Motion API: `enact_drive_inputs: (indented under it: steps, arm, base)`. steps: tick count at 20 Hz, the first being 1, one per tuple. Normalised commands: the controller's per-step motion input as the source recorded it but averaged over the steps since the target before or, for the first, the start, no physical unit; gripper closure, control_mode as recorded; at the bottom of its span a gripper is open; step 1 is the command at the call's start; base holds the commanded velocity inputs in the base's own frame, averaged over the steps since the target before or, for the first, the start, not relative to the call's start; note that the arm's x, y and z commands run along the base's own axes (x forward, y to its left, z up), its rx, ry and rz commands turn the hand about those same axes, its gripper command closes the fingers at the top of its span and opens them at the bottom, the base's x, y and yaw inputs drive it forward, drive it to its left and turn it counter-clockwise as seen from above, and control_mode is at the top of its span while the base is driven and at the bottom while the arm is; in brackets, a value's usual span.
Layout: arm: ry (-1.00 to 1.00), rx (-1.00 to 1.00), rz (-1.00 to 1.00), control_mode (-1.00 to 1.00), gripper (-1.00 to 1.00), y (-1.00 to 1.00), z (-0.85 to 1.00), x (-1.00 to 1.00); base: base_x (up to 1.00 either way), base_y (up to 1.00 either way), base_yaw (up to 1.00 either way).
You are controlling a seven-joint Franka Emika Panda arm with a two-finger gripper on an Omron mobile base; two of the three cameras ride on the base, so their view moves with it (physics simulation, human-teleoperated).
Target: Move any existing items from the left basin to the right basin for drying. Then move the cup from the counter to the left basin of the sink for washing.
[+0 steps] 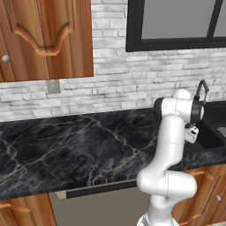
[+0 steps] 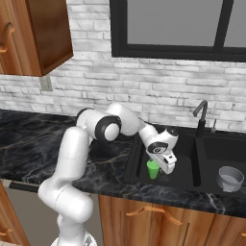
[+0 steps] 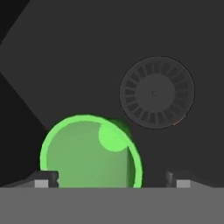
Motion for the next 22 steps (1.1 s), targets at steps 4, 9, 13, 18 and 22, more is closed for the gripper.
enact_drive_inputs:
  steps: [4,9,13,18,22]
  arm:
    - [0.01,0.0,0.0,-1.0,-1.0,0.0,0.45,-0.06]
    - [0.01,0.0,0.0,-1.0,-1.0,0.0,0.43,-0.14]
    - [0.02,0.0,-0.01,-1.0,-1.0,0.02,0.4,-0.21]
    - [0.01,0.0,-0.02,-1.0,-1.0,0.12,0.42,-0.29]
    - [0.03,0.0,-0.02,-1.0,-1.0,0.13,0.41,-0.24]
  base:
    - [0.0,0.0,0.0]
    - [0.0,0.0,0.0]
    - [0.0,0.0,0.0]
    - [0.0,0.0,0.0]
    - [0.0,0.0,0.0]
